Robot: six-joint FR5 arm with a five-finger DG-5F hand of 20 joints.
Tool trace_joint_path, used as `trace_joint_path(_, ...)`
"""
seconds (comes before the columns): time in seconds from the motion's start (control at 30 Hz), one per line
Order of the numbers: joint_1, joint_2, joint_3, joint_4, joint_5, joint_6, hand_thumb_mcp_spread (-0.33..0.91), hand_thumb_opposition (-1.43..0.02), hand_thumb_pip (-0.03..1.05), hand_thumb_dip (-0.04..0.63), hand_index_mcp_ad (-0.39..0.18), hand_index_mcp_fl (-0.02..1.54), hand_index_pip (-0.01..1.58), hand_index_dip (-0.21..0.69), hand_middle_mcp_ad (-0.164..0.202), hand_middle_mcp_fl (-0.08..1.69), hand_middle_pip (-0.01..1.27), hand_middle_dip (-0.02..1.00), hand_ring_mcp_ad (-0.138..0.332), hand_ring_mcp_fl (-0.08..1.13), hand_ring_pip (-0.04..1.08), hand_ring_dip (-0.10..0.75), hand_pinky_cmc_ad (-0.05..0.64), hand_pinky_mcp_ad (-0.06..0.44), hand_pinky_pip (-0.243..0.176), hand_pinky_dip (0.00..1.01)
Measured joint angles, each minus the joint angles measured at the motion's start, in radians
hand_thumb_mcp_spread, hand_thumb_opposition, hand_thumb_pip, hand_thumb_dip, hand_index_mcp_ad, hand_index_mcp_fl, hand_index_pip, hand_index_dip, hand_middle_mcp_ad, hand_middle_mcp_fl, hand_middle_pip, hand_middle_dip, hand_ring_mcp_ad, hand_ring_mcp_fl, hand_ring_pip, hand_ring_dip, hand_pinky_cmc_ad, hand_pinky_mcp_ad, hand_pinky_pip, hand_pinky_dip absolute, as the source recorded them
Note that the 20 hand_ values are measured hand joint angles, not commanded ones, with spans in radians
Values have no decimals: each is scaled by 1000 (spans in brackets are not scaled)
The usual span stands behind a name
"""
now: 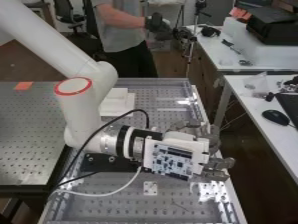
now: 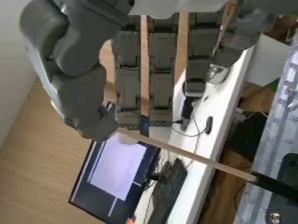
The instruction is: Grab the chopstick and place it in the clear container
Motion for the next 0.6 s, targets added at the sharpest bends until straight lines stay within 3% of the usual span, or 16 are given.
trace_joint_path(0.17, -1, -2, 4, -8, 4, -3, 483, -820, 614, 370, -45, 789, 674, 236, 72, 771, 492, 607, 113, 398, 89, 293, 295, 185, -35, 176)
trace_joint_path(0.23, -2, -3, 7, -12, 2, -4, 485, -820, 614, 354, -45, 794, 672, 236, 72, 789, 492, 607, 113, 400, 93, 293, 311, 185, -17, 182)
trace_joint_path(0.53, -2, -6, 9, -15, 1, 1, 487, -833, 614, 354, -45, 759, 623, 236, 75, 820, 524, 607, 119, 431, 91, 298, 312, 195, -17, 182)
trace_joint_path(0.6, -2, -7, 10, -17, 3, 4, 487, -833, 611, 354, -45, 763, 607, 236, 75, 819, 541, 607, 99, 449, 93, 300, 312, 199, -16, 182)
